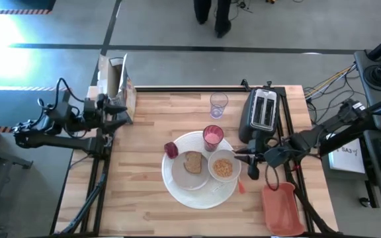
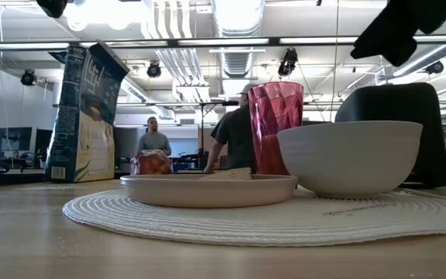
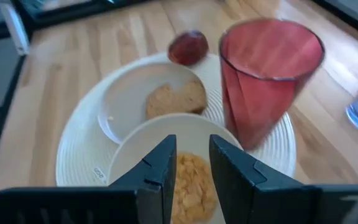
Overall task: Arrange a breakfast setting
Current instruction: Return to Home Position
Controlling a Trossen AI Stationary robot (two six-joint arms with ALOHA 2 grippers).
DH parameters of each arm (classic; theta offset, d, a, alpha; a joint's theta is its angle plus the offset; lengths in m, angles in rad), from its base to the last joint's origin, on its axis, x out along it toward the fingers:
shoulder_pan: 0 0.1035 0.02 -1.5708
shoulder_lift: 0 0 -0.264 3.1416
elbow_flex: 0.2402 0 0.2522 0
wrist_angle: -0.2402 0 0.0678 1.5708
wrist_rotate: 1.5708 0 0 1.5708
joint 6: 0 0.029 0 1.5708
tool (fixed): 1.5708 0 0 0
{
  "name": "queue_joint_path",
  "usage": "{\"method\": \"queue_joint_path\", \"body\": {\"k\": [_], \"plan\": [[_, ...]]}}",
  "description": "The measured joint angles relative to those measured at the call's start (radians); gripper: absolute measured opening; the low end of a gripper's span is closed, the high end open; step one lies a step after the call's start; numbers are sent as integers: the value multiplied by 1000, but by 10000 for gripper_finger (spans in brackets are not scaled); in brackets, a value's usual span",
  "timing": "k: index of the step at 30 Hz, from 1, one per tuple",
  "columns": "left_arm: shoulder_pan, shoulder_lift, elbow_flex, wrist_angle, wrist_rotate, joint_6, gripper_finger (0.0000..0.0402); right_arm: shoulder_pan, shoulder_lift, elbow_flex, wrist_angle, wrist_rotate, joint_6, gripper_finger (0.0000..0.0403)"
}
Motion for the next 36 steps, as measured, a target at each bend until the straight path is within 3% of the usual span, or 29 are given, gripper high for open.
{"method": "queue_joint_path", "body": {"k": [10,23,36], "plan": [[0,2,-75,91,0,0,221,0,-128,-259,334,-10,-170,84],[0,23,-214,300,0,-3,221,0,-149,-531,803,-87,-343,82],[0,93,-390,567,0,25,221,0,-150,-594,855,-220,-456,83]]}}
